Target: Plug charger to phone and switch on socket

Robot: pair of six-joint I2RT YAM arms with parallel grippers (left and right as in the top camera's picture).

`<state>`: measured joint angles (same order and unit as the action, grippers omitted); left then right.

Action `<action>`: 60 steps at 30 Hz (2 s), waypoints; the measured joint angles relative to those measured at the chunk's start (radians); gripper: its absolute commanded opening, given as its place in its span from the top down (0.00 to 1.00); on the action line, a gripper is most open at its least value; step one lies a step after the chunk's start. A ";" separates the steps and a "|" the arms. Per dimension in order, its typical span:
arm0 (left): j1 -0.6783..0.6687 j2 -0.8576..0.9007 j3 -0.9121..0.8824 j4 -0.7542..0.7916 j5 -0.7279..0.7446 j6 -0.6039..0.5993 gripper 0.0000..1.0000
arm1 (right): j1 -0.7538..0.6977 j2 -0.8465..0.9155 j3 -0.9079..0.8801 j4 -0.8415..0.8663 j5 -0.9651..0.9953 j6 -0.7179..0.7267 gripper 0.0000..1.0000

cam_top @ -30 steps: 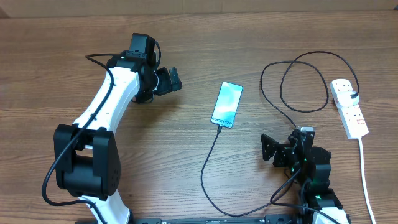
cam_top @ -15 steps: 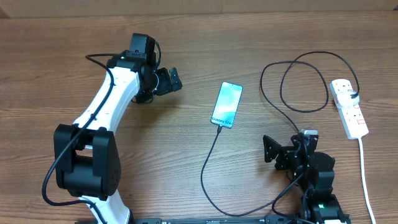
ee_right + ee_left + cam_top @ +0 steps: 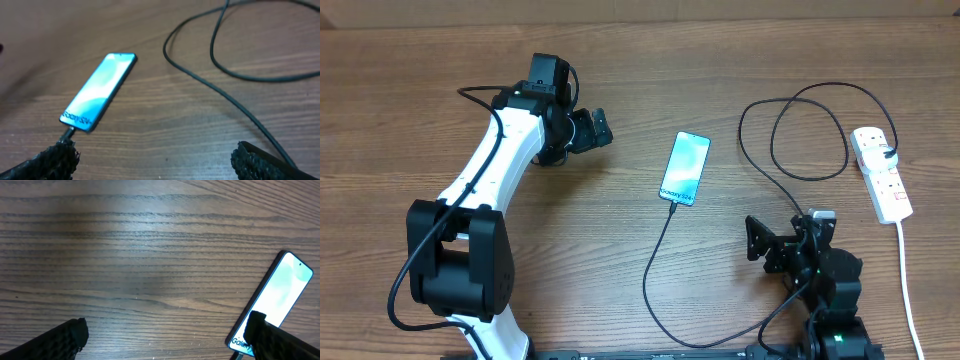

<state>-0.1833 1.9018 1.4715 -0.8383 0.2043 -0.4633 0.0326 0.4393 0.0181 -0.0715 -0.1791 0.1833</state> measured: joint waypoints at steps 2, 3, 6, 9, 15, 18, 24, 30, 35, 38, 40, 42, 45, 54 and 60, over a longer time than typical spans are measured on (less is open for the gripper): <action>0.000 0.000 0.000 0.000 0.000 0.000 0.00 | 0.000 -0.022 0.000 0.000 0.000 0.000 0.00; 0.000 0.000 0.000 0.000 0.000 0.000 0.01 | 0.000 -0.033 0.000 0.000 0.000 0.000 0.00; 0.000 0.000 0.000 0.000 0.000 0.000 0.01 | 0.000 -0.061 0.000 -0.001 0.000 0.000 0.00; 0.000 0.000 0.000 0.000 0.000 0.000 0.01 | 0.000 -0.077 0.000 -0.001 0.000 0.001 0.00; 0.000 0.000 0.000 0.000 0.000 0.000 0.01 | 0.000 -0.117 0.000 0.000 0.000 0.000 0.00; 0.000 0.000 0.000 0.000 0.000 0.000 0.00 | 0.000 -0.161 0.000 -0.001 0.000 0.000 0.00; 0.000 0.000 0.000 0.000 0.000 0.000 0.00 | 0.000 -0.292 0.000 -0.002 -0.001 0.000 0.00; 0.000 0.000 0.000 0.000 0.000 0.000 0.00 | 0.000 -0.425 0.000 0.029 -0.001 0.000 0.00; 0.000 0.000 0.000 0.000 0.000 0.000 0.01 | 0.000 -0.429 0.000 0.002 0.000 0.000 0.00; 0.000 0.000 0.000 0.000 0.000 0.000 0.01 | 0.000 -0.429 0.000 0.002 -0.001 0.000 0.00; 0.000 0.000 0.000 0.000 0.000 0.000 0.01 | 0.000 -0.429 0.000 0.002 0.000 0.000 0.00; 0.000 0.000 0.000 0.000 0.000 0.000 0.00 | 0.000 -0.429 0.000 0.002 0.000 0.000 0.00; 0.000 0.000 0.000 0.000 0.000 0.000 0.00 | 0.000 -0.429 0.000 0.002 0.000 0.000 0.00; 0.000 0.000 0.000 0.000 0.000 0.000 0.01 | 0.000 -0.429 0.000 0.002 0.000 0.000 0.00; 0.000 0.000 0.000 0.000 0.000 0.000 0.00 | 0.000 -0.429 0.000 0.002 0.000 0.000 0.00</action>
<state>-0.1833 1.9018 1.4715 -0.8383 0.2043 -0.4633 0.0326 0.0105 0.0181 -0.0696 -0.1795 0.1829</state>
